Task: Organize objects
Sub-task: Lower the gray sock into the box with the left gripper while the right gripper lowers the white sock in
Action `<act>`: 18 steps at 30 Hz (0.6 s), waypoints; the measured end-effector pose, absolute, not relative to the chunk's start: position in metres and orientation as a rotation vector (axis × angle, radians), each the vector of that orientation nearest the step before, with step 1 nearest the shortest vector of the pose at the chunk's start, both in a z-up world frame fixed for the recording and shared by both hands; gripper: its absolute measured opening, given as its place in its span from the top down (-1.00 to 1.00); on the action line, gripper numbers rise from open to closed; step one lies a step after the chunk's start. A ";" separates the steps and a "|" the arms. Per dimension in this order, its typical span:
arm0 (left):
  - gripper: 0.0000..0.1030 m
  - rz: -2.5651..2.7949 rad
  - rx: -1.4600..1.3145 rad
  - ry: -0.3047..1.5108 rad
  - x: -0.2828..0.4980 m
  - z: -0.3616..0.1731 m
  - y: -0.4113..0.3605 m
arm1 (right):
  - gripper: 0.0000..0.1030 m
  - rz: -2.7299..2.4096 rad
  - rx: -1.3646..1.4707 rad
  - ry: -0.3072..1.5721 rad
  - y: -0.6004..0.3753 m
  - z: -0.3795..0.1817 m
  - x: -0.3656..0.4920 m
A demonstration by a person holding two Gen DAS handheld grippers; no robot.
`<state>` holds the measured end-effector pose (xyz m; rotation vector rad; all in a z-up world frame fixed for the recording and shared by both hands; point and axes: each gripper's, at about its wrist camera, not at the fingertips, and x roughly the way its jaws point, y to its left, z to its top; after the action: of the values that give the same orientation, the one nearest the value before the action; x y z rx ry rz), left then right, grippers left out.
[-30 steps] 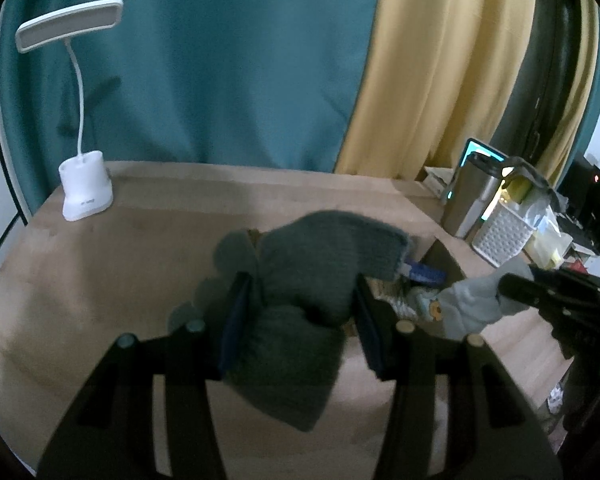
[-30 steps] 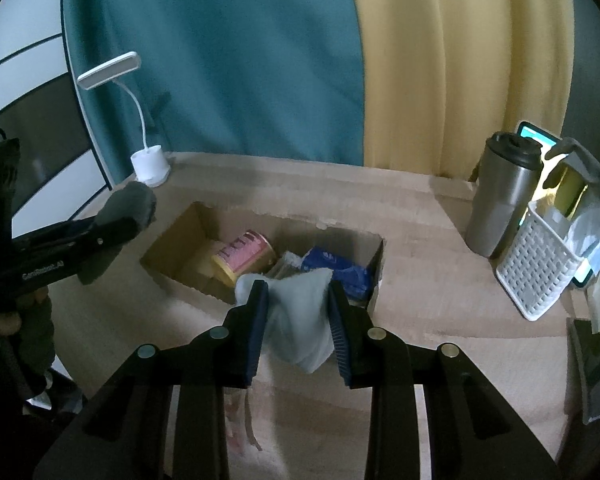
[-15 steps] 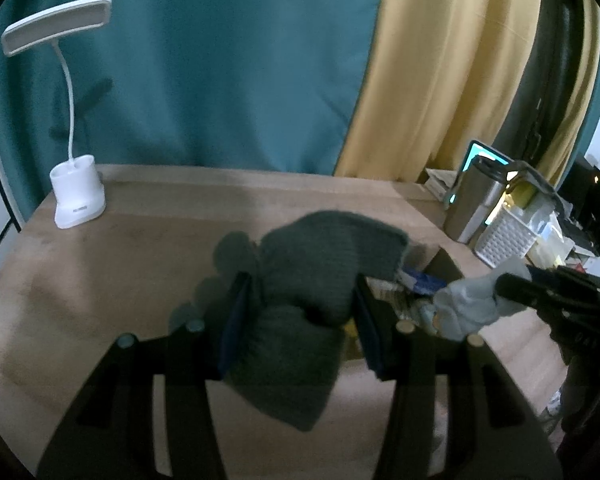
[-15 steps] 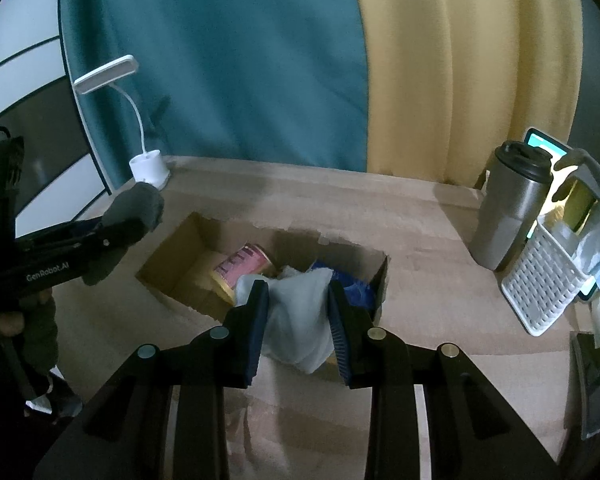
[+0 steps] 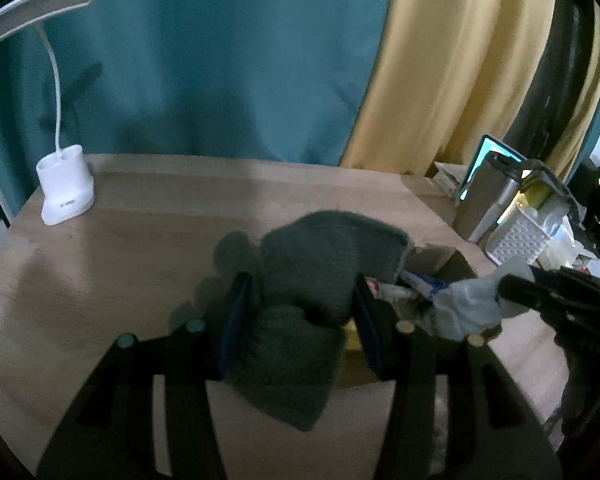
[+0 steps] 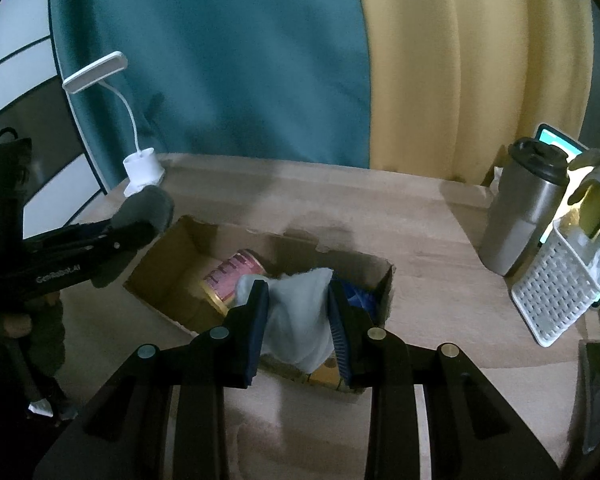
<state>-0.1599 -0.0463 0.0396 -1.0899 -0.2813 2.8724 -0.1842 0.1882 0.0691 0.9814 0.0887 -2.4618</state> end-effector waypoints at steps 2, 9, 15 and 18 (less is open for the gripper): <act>0.01 2.867 -1.100 -0.282 -0.164 0.037 -0.046 | 0.38 -2.457 0.993 0.087 0.188 0.066 -0.188; 0.01 2.857 -1.147 -0.277 -0.180 0.026 -0.046 | 0.38 -2.433 1.032 0.065 0.185 0.054 -0.198; 0.01 2.843 -1.185 -0.282 -0.190 0.018 -0.044 | 0.38 -2.405 1.062 0.049 0.181 0.043 -0.205; 0.00 2.834 -1.206 -0.279 -0.195 0.013 -0.042 | 0.38 -2.390 1.076 0.045 0.178 0.038 -0.207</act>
<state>-0.1945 -0.0425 0.0132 -1.2059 -0.2787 2.8341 -0.2071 0.1783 0.0378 1.0759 0.0447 -2.3900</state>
